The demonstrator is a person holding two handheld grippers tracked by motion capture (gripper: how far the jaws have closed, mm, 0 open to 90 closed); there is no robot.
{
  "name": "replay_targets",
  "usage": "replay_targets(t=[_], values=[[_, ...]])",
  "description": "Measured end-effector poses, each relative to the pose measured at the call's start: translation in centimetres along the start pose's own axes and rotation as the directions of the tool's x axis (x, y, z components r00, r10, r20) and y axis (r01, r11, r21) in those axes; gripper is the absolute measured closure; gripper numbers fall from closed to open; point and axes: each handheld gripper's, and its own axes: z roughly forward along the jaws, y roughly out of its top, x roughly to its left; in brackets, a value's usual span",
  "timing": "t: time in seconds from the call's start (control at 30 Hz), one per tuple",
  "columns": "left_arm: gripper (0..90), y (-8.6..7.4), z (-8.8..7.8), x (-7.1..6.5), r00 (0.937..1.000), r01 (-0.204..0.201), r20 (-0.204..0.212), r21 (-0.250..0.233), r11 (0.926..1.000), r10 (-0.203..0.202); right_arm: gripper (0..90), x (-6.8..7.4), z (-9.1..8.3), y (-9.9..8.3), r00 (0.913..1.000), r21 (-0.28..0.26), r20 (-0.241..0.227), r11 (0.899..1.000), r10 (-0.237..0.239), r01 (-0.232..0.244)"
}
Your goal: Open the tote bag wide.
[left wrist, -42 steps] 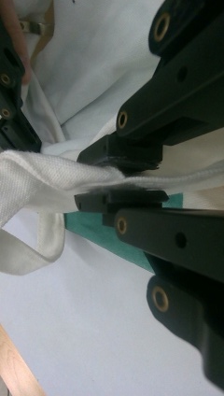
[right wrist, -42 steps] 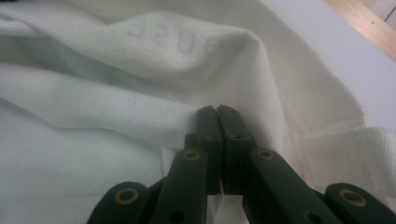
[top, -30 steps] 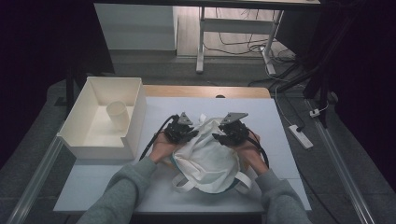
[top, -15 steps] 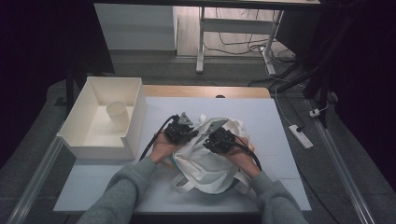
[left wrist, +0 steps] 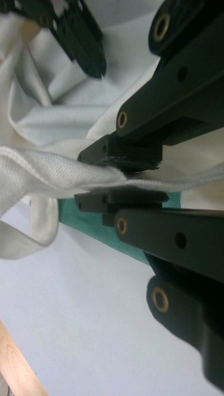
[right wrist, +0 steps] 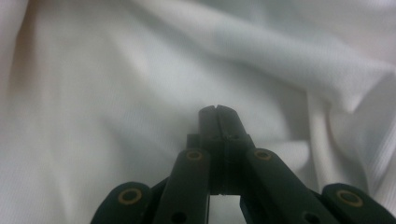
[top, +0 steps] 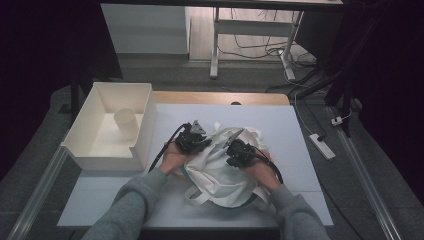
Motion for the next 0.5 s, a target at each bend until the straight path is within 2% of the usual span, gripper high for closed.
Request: replay_targets(t=[0.1, 0.2, 0.23, 0.27, 0.3, 0.33, 0.37, 0.5], values=[[78.9, -0.1, 0.0, 0.2, 1.0000, 0.005, -0.002, 0.004, 1.0000, -0.005, 90.0, 0.4, -0.6, -0.8, 0.9998, -0.027, 0.019, 1.000, 0.002, -0.001], [78.8, -0.1, -0.1, 0.2, 1.0000, 0.002, -0.006, 0.005, 1.0000, -0.002, 90.0, 0.7, -1.0, -1.4, 0.9998, -0.044, 0.011, 0.999, 0.017, -0.017], [78.8, -0.1, -0.1, 0.2, 1.0000, 0.002, -0.008, 0.004, 1.0000, -0.002, 90.0, 0.8, -1.0, -1.6, 0.9998, -0.044, 0.007, 0.999, 0.021, -0.020], [78.8, -0.1, -0.1, 0.2, 1.0000, 0.003, -0.008, 0.004, 1.0000, -0.003, 90.0, 0.9, -0.9, -1.7, 0.9998, -0.019, 0.000, 1.000, 0.018, -0.018], [78.8, -0.1, -0.1, 0.2, 1.0000, 0.004, -0.008, 0.003, 1.0000, -0.004, 90.0, 1.2, -0.5, -2.0, 0.9998, 0.029, 0.020, 1.000, -0.008, 0.007], [78.8, -0.1, -0.1, 0.1, 1.0000, 0.003, -0.008, 0.004, 1.0000, -0.003, 90.0, 1.3, -0.4, -2.4, 0.9993, 0.001, 0.034, 1.000, -0.013, 0.013], [78.8, -0.1, -0.1, 0.1, 1.0000, 0.003, -0.008, 0.003, 1.0000, -0.002, 90.0, 1.3, -0.5, -2.7, 0.9995, -0.018, 0.029, 1.000, 0.007, -0.006], [78.8, 0.0, -0.2, 0.1, 0.9999, -0.002, -0.011, 0.001, 1.0000, 0.002, 90.0, 0.3, -0.5, -3.3, 0.9961, -0.057, -0.046, 0.995, 0.075, -0.078]])
